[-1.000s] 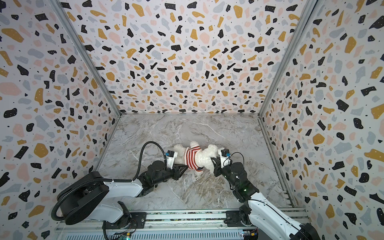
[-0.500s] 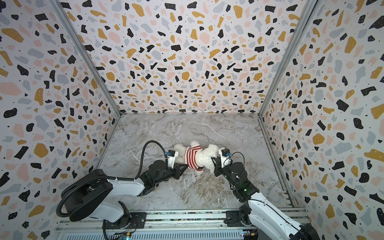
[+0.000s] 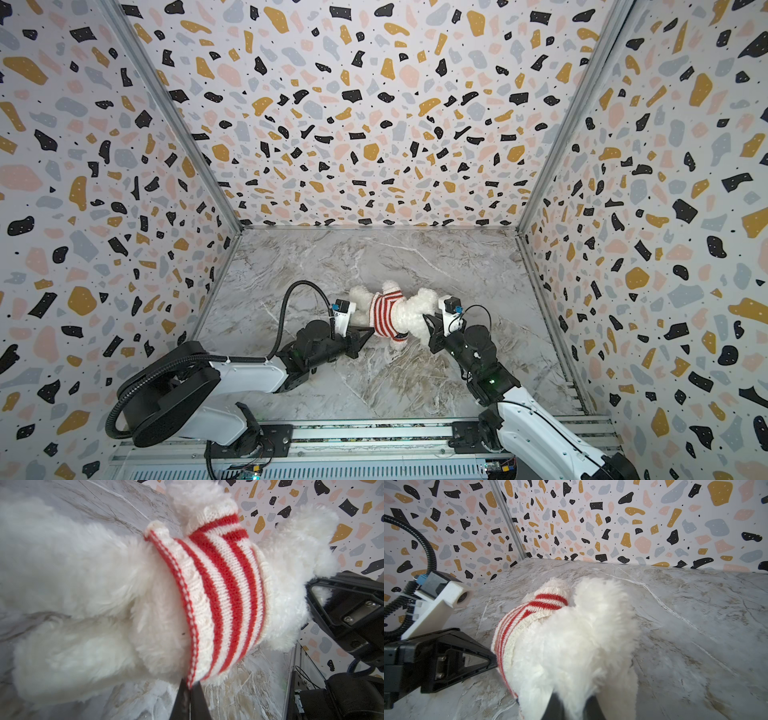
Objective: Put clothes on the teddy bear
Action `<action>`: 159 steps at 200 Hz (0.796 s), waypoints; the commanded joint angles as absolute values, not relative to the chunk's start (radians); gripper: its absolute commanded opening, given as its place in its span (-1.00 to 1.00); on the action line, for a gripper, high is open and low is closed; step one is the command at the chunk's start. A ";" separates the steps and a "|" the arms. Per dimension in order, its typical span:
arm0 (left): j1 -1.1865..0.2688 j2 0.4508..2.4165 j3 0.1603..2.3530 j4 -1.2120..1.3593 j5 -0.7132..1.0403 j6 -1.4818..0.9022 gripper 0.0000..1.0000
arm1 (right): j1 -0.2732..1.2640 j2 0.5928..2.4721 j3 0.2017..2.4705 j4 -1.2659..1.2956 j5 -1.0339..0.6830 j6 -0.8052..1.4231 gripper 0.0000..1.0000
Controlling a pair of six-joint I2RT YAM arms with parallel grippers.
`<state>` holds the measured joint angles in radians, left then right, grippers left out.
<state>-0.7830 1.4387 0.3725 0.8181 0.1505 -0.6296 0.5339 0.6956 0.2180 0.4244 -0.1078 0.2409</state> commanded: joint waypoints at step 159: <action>-0.742 1.442 0.481 0.656 0.067 -0.430 -1.00 | 0.438 0.644 0.258 0.466 -0.262 0.333 -1.00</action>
